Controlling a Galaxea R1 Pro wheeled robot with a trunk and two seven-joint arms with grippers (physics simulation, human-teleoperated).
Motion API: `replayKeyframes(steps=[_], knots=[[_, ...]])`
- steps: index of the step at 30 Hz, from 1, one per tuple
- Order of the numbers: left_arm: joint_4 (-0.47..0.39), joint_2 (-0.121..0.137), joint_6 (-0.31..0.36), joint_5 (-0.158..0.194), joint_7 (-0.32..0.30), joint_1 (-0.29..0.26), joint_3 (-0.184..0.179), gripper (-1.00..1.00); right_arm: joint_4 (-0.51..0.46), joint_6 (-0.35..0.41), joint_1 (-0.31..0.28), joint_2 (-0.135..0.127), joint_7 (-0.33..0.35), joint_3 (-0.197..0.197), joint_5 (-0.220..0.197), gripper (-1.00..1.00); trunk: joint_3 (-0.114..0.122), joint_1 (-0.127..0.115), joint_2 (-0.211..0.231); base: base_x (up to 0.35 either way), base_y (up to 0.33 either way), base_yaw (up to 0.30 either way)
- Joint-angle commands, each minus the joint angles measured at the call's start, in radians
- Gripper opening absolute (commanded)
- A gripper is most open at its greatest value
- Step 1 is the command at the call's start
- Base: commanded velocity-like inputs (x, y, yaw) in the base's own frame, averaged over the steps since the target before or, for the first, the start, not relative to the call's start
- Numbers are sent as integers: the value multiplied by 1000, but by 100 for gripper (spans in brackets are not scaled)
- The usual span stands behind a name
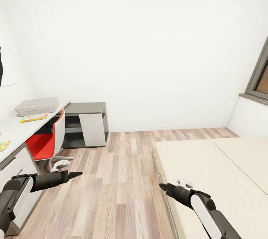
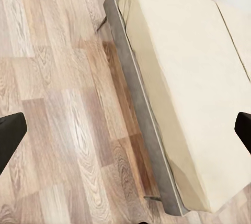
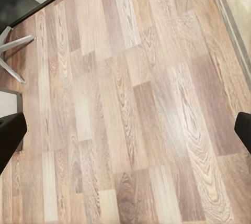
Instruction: Put all the toys in the child's room - the three board games (two on the bed and one on the table), the two jigsaw puzzles on the table, and the tennis ball on the table - inside the toy box on the table in the child's room.
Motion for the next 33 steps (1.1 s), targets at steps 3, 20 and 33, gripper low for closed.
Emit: replayKeyframes(steps=[3, 20, 33], knots=[[0, 0, 6, 2, -2, -1, 1, 100, -1, 1, -1, -1, -10, 2, -11, 100, -1, 1, -2, 0, -81, 0], [0, 0, 5, 2, -3, -1, 1, 100, 0, 1, -1, -1, -10, 1, -11, 100, -1, 1, -2, -13, -56, 0], [1, 0, 6, 2, -4, -1, 1, 100, 0, 1, -1, -1, -10, 1, -13, 100, -1, 1, -2, -21, 0, 0]])
